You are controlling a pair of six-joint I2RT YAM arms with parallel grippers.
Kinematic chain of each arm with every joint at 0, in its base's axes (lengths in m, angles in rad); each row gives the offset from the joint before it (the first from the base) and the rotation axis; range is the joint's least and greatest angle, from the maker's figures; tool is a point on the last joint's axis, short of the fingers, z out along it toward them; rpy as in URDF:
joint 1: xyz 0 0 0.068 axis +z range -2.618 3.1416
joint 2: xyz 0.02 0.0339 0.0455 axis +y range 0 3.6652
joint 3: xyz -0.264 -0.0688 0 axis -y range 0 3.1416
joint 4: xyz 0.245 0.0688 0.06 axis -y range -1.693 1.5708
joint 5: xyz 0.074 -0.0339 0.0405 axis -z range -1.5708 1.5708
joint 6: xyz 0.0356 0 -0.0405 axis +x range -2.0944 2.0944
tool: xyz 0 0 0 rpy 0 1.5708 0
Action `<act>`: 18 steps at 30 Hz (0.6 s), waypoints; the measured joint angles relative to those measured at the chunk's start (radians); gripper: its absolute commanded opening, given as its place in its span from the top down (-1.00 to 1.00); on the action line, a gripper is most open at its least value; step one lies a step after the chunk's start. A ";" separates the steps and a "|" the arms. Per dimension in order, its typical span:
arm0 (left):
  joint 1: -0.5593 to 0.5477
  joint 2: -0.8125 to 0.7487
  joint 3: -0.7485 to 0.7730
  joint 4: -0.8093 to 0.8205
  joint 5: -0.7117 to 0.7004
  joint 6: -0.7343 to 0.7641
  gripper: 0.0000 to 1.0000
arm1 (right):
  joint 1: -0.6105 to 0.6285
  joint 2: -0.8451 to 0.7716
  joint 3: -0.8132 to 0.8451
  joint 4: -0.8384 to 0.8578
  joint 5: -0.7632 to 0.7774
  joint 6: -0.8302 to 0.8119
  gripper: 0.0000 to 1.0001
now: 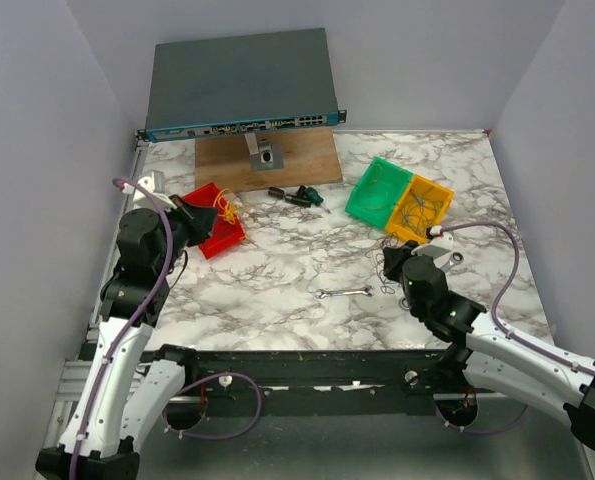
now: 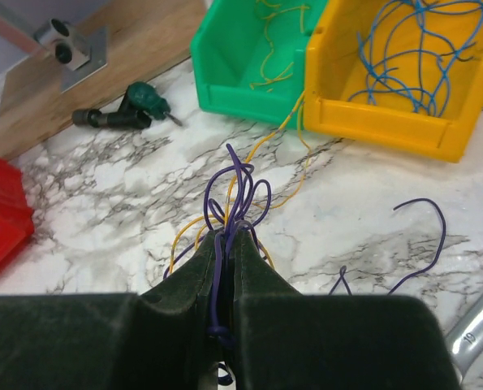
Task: Untangle the cables
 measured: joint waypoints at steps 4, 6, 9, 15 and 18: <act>-0.095 0.061 0.040 0.021 0.060 0.026 1.00 | 0.000 0.033 -0.027 0.067 -0.064 -0.043 0.99; -0.156 0.098 0.080 0.027 0.068 0.043 1.00 | 0.000 0.040 -0.047 0.097 -0.092 -0.061 0.99; -0.255 0.170 0.153 0.056 0.069 0.068 1.00 | 0.000 0.040 -0.077 0.137 -0.116 -0.072 0.99; -0.409 0.367 0.301 0.138 0.063 0.146 1.00 | 0.000 0.015 -0.129 0.161 -0.110 -0.074 0.98; -0.475 0.487 0.369 0.189 0.058 0.190 1.00 | 0.000 -0.030 -0.135 0.149 -0.071 -0.053 0.98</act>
